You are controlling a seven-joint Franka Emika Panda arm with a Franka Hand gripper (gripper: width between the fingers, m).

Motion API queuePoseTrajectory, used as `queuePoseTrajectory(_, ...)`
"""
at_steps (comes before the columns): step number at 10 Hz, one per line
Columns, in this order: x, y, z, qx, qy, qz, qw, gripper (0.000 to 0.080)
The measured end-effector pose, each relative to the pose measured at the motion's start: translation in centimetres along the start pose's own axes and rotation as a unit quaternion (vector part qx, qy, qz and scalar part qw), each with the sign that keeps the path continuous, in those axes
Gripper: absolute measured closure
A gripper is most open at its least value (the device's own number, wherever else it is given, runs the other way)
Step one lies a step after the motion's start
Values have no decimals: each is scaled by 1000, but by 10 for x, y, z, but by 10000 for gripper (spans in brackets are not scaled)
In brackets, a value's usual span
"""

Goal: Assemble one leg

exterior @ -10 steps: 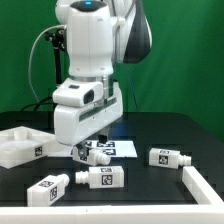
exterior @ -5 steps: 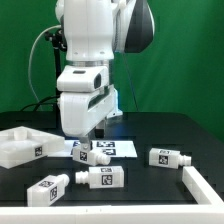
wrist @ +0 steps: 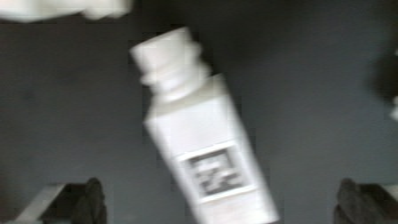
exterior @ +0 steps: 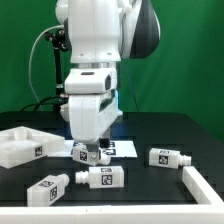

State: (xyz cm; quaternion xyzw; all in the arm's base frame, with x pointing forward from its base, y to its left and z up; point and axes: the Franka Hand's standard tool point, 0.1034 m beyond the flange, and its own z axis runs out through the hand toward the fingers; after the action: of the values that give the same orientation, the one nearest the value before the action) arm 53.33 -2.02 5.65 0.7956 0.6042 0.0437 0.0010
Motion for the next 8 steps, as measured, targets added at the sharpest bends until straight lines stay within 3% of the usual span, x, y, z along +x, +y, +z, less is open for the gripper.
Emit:
queuePoseTrajectory(2, 7, 4, 12, 5, 3, 8, 1000, 150)
queuePoseTrajectory(4, 11, -8, 30, 17, 3, 24, 1000, 150)
queuePoseTrajectory(6, 17, -25, 38, 31, -1, 44, 999, 150)
queuePoseTrajectory(8, 10, -29, 43, 37, -3, 48, 998, 150)
